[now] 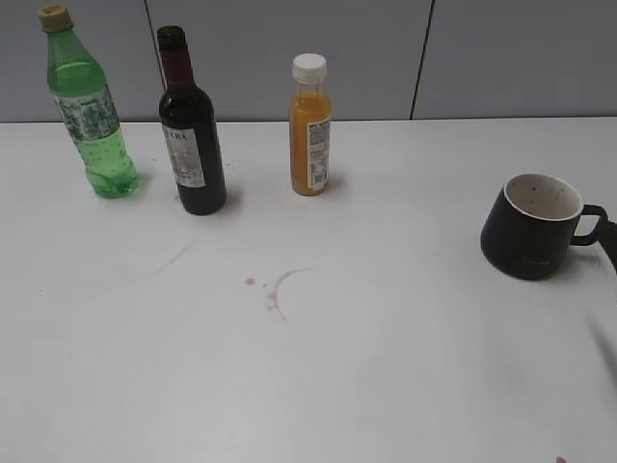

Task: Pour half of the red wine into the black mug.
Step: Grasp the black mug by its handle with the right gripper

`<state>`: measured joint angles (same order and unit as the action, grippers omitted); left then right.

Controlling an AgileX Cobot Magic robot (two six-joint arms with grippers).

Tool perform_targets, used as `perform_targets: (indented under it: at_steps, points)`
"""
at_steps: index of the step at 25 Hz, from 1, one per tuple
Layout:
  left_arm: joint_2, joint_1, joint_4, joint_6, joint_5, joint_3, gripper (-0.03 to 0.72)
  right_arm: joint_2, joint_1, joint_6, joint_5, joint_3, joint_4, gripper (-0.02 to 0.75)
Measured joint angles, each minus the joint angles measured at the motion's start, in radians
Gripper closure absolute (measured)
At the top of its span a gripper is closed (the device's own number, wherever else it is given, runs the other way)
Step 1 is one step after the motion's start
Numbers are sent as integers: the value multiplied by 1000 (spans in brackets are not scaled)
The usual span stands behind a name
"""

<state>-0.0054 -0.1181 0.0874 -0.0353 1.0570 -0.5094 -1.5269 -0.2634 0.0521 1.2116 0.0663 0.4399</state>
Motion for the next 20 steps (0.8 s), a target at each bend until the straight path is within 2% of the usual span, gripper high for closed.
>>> perform_targets:
  at_steps: [8, 15, 20]
  points:
    - [0, 0, 0, 0, 0, 0, 99, -144, -76, 18, 0, 108, 81, 83]
    - [0, 0, 0, 0, 0, 0, 99, -215, -217, 26, 0, 177, 245, 79]
    - [0, 0, 0, 0, 0, 0, 99, -302, -227, 26, 0, 252, 290, 79]
